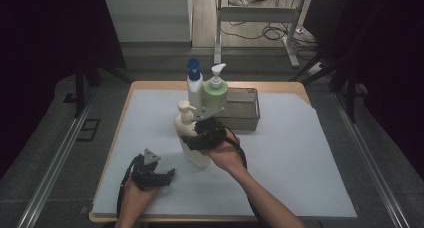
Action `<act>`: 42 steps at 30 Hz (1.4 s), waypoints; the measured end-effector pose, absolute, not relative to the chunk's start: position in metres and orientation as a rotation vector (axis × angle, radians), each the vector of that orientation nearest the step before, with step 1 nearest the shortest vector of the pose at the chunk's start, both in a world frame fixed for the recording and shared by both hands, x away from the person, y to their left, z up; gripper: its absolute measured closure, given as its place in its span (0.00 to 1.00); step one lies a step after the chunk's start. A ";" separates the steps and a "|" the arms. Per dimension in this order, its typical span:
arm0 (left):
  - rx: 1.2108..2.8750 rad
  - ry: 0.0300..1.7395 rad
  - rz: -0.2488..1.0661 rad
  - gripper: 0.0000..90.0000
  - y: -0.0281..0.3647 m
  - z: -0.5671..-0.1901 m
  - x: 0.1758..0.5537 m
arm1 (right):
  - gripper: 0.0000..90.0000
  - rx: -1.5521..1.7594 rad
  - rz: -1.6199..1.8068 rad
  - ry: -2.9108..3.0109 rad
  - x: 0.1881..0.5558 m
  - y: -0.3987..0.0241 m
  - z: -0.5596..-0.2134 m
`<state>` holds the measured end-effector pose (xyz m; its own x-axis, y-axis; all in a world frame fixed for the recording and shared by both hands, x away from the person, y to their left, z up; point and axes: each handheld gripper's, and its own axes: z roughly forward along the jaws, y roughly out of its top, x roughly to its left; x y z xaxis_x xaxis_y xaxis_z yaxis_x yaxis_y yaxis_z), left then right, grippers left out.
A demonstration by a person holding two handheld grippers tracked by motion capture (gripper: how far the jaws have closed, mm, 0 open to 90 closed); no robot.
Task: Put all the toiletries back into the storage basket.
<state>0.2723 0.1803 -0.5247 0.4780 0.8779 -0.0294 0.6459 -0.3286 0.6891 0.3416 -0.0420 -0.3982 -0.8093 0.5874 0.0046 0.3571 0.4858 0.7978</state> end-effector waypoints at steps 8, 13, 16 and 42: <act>2.089 1.253 0.466 0.13 0.180 -0.525 0.272 | 0.41 0.824 1.242 2.450 0.340 -0.063 -0.388; 2.088 1.252 0.466 0.13 0.180 -0.525 0.272 | 0.41 0.841 1.233 2.436 0.339 -0.077 -0.382; 2.089 1.252 0.465 0.13 0.181 -0.525 0.272 | 0.41 0.862 1.230 2.424 0.340 -0.086 -0.379; 2.090 1.252 0.464 0.13 0.180 -0.524 0.272 | 0.41 1.012 1.198 2.289 0.351 -0.157 -0.344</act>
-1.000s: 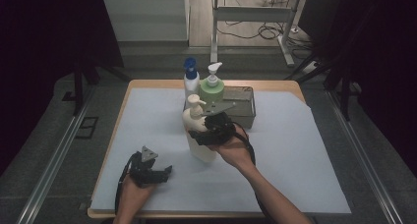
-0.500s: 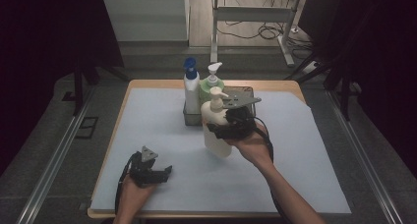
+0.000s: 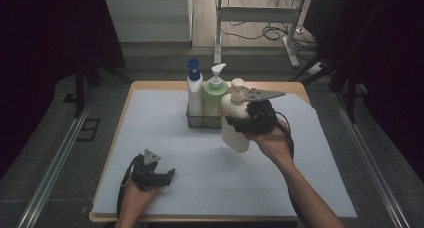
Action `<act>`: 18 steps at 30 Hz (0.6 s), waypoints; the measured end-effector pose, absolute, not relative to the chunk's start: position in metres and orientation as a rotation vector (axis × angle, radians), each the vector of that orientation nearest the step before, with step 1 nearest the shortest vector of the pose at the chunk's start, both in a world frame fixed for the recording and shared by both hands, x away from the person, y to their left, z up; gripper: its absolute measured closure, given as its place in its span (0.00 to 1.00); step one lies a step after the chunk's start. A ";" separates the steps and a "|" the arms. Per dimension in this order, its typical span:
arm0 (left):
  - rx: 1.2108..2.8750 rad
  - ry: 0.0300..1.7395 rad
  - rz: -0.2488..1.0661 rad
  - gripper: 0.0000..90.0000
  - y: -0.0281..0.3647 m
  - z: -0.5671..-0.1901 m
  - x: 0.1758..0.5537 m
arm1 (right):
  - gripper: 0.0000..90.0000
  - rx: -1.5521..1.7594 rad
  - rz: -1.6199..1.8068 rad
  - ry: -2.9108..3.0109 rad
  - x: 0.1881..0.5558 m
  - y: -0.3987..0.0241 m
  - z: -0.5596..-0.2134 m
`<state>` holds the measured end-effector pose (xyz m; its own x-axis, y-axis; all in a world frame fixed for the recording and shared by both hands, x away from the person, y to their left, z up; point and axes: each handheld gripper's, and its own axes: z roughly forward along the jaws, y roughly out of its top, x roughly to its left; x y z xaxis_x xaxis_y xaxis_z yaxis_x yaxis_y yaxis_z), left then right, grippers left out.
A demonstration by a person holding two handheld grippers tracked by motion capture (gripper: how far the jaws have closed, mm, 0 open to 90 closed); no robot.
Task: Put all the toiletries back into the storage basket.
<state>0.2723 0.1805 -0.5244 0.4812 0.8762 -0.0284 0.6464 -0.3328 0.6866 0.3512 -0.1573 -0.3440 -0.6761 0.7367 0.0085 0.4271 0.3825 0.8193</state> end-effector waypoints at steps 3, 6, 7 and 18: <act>2.090 1.252 0.463 0.13 0.181 -0.524 0.272 | 0.41 1.024 1.189 2.274 0.355 -0.162 -0.340; 2.090 1.252 0.462 0.13 0.181 -0.524 0.272 | 0.41 1.036 1.188 2.259 0.358 -0.167 -0.336; 2.090 1.252 0.462 0.13 0.181 -0.524 0.272 | 0.41 1.047 1.186 2.251 0.359 -0.169 -0.335; 2.089 1.253 0.461 0.13 0.181 -0.524 0.272 | 0.41 1.105 1.164 2.186 0.379 -0.180 -0.328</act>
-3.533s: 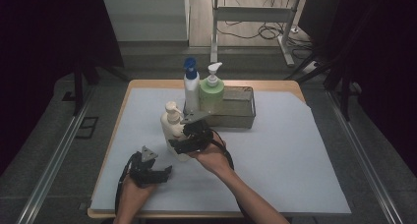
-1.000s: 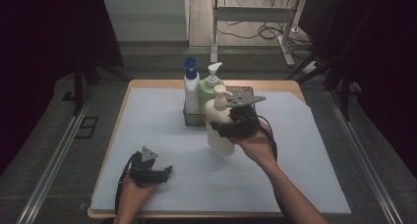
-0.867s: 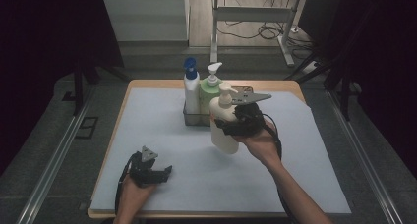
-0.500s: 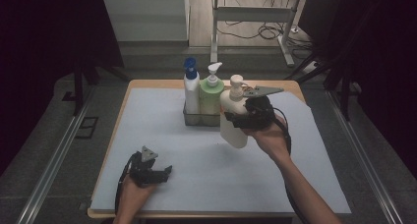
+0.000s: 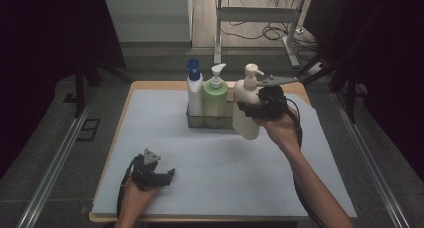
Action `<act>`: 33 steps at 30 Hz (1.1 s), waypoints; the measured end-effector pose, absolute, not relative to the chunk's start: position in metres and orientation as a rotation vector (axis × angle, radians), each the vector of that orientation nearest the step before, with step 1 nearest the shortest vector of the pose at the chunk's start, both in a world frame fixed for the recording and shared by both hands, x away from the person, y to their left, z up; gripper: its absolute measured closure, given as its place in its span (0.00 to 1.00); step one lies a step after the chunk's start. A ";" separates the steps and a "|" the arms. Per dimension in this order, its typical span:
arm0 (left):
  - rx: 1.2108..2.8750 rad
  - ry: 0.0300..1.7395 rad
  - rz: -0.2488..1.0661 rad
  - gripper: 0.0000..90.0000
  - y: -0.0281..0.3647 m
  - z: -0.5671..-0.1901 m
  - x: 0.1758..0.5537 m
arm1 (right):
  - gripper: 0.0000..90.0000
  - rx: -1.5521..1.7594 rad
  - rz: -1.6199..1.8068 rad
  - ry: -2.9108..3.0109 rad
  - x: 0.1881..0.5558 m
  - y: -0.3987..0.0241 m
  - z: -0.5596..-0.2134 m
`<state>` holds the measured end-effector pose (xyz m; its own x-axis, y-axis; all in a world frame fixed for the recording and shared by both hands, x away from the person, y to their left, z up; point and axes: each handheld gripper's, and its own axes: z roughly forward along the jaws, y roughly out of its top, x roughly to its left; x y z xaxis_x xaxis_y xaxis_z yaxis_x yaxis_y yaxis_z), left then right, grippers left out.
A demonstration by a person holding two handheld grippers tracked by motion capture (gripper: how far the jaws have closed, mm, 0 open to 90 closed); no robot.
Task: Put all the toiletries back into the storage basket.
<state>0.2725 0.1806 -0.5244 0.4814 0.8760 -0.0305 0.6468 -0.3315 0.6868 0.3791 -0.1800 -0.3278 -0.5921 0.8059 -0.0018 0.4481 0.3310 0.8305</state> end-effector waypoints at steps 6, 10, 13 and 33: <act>2.095 1.250 0.462 0.13 0.181 -0.524 0.273 | 0.41 1.132 1.170 2.154 0.393 -0.182 -0.328; 2.093 1.251 0.463 0.13 0.181 -0.524 0.272 | 0.41 1.147 1.159 2.138 0.403 -0.182 -0.329; 2.093 1.251 0.463 0.13 0.181 -0.524 0.272 | 0.41 1.165 1.157 2.119 0.410 -0.183 -0.328; 2.093 1.250 0.462 0.13 0.181 -0.524 0.273 | 0.41 1.206 1.143 2.048 0.450 -0.178 -0.337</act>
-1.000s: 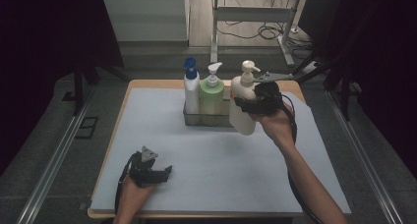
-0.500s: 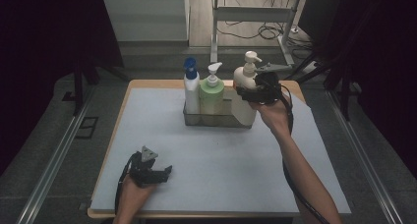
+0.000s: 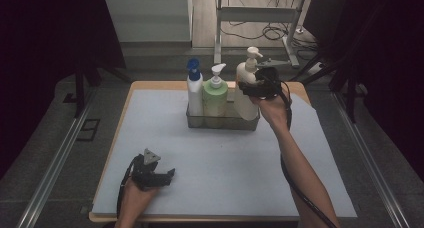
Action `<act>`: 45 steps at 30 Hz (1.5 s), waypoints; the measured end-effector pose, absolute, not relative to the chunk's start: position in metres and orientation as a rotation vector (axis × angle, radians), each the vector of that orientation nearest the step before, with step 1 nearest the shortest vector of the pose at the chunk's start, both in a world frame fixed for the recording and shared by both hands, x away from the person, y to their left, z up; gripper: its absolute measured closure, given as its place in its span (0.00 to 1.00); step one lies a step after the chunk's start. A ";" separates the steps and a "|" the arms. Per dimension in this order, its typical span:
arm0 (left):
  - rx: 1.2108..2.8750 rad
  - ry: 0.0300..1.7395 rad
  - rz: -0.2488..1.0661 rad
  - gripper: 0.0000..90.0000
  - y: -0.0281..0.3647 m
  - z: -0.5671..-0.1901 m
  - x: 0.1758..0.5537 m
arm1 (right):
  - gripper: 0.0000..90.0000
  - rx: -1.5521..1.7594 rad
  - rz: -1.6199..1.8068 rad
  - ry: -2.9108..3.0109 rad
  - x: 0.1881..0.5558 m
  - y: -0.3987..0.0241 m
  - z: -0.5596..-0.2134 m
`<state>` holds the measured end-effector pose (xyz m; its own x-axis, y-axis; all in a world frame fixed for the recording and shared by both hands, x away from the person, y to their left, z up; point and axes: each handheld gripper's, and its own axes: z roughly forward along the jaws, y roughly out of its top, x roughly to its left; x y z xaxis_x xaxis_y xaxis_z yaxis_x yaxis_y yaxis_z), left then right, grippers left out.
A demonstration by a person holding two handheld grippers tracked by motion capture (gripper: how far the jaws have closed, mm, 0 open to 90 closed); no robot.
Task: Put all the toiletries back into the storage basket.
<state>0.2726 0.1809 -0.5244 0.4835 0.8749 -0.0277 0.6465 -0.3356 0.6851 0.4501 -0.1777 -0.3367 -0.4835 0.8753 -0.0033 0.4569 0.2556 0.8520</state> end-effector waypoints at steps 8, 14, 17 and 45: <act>2.095 1.251 0.460 0.13 0.181 -0.524 0.272 | 0.41 1.217 1.135 2.027 0.464 -0.173 -0.342; 2.094 1.252 0.460 0.13 0.181 -0.524 0.273 | 0.41 1.221 1.118 2.011 0.473 -0.171 -0.351; 2.094 1.252 0.459 0.13 0.181 -0.524 0.273 | 0.41 1.213 1.115 2.007 0.476 -0.170 -0.355; 2.094 1.252 0.459 0.13 0.181 -0.524 0.273 | 0.41 1.241 1.098 2.052 0.471 -0.169 -0.382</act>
<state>0.2725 0.1810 -0.5243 0.4829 0.8752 -0.0296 0.6485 -0.3348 0.6836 0.4707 -0.1686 -0.3822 -0.4603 0.8877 -0.0085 0.4856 0.2598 0.8347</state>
